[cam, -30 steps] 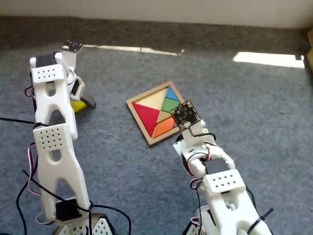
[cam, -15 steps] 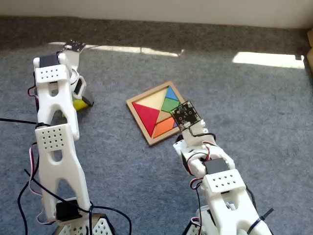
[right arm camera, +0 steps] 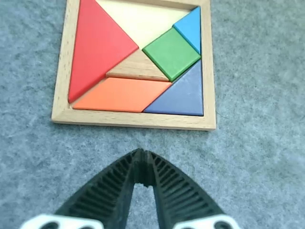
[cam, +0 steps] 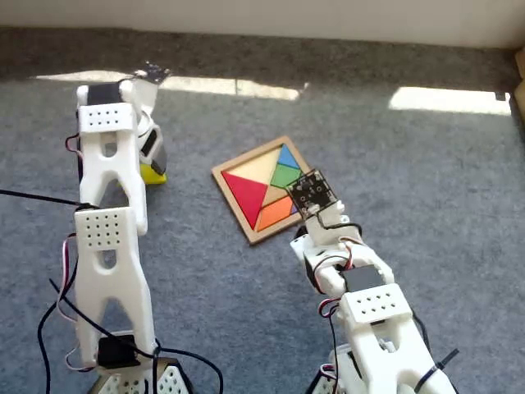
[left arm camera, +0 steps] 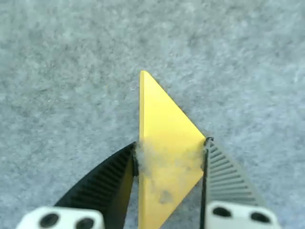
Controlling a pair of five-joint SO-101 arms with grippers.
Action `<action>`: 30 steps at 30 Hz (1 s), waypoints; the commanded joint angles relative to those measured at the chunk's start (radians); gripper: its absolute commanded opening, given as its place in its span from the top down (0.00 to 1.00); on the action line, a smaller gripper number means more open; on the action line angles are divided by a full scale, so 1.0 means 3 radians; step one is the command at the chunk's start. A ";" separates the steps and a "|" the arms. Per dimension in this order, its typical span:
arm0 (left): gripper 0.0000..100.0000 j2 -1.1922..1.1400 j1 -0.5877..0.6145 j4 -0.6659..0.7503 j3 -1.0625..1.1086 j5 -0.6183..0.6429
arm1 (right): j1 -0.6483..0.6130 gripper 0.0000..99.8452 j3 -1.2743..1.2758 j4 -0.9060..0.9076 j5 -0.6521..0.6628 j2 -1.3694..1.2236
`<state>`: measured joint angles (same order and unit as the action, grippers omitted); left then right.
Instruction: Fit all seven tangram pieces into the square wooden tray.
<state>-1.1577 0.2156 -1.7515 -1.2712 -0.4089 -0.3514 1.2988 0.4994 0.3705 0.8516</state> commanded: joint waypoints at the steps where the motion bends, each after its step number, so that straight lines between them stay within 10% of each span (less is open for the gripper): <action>1: 0.83 0.0197 -0.0182 -0.0041 -0.0100 -0.0005 | 0.0038 0.99 -0.0013 -0.0064 0.0026 0.0095; 30: 0.80 0.1522 -0.0453 0.0061 0.1312 0.0276 | 0.0090 0.99 -0.0013 -0.0064 0.0031 0.0095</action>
<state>-0.7910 0.0315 -1.7545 -0.8661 -0.3276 -0.3330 1.2988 0.4994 0.3705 0.8516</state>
